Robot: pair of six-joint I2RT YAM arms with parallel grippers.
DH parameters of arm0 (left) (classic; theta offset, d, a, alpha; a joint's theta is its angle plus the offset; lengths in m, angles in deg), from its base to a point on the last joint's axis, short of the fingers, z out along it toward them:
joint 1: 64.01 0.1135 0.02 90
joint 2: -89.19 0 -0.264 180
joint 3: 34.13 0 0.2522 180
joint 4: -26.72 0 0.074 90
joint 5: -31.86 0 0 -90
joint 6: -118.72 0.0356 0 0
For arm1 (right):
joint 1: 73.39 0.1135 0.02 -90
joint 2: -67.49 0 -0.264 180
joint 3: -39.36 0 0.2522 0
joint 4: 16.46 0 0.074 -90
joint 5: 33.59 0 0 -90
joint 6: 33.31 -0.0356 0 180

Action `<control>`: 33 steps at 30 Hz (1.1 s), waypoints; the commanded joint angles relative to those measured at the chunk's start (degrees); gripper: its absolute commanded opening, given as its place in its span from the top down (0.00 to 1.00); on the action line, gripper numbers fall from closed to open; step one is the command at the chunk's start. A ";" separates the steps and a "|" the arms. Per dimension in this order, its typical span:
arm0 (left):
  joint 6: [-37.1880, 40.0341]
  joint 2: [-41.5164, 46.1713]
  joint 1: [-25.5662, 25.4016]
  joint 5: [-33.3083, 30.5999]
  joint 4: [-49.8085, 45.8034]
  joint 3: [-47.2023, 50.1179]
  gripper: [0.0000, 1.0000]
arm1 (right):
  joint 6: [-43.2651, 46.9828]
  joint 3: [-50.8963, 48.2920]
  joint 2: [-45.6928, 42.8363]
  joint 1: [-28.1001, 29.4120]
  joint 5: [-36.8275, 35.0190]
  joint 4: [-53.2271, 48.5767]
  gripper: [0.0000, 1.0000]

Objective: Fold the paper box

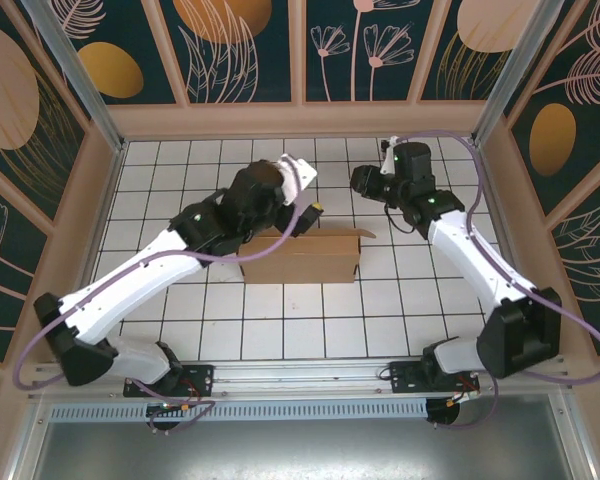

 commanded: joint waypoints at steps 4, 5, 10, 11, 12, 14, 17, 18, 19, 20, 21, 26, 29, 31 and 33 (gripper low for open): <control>-25.19 4.13 4.31 7.44 15.05 8.45 1.00 | 1.99 0.80 -4.10 9.62 -8.71 -5.57 1.00; -26.34 4.64 4.41 7.05 16.23 9.85 1.00 | 1.60 0.76 -3.80 10.59 -9.00 -5.77 1.00; -29.11 5.75 4.34 5.84 18.64 13.56 1.00 | -0.16 -0.57 -1.75 15.08 -12.91 -6.21 1.00; -29.78 5.79 4.39 5.36 18.38 13.87 1.00 | -0.57 -0.98 -1.60 15.99 -13.79 -6.38 1.00; -30.42 5.97 4.38 5.02 18.33 14.39 1.00 | -0.87 -1.56 -1.61 17.08 -14.74 -6.38 1.00; -31.04 6.15 4.36 4.80 18.04 15.14 1.00 | -1.63 -3.01 -1.95 18.86 -16.63 -6.25 1.00; -31.82 6.78 4.40 4.04 17.80 16.40 1.00 | -2.88 -5.63 -2.90 21.55 -19.55 -5.52 1.00; -32.00 6.94 4.39 4.10 17.77 16.70 1.00 | -3.35 -6.78 -3.31 22.60 -20.54 -4.98 1.00; -32.25 7.11 4.39 4.01 17.68 16.97 1.00 | -3.66 -7.83 -3.63 23.39 -21.31 -4.67 1.00; -32.48 7.31 4.38 3.87 17.48 17.18 1.00 | -4.07 -8.77 -3.74 24.30 -22.72 -4.84 1.00; -32.66 7.42 4.39 3.72 17.29 17.37 1.00 | -4.45 -9.60 -3.91 25.40 -24.40 -4.89 1.00; -33.60 7.84 4.39 3.76 17.90 19.46 1.00 | -7.22 -14.43 -4.10 27.82 -25.78 -4.46 1.00; -36.01 6.94 4.38 5.86 19.51 21.40 1.00 | -9.20 -16.78 -3.76 28.44 -25.34 -3.38 1.00; -38.50 5.69 4.39 8.47 21.93 23.43 1.00 | -10.50 -17.61 -3.16 28.76 -26.21 -3.27 1.00; -41.43 4.31 4.30 10.67 24.62 26.10 1.00 | -11.76 -18.16 -2.48 29.07 -27.07 -3.24 1.00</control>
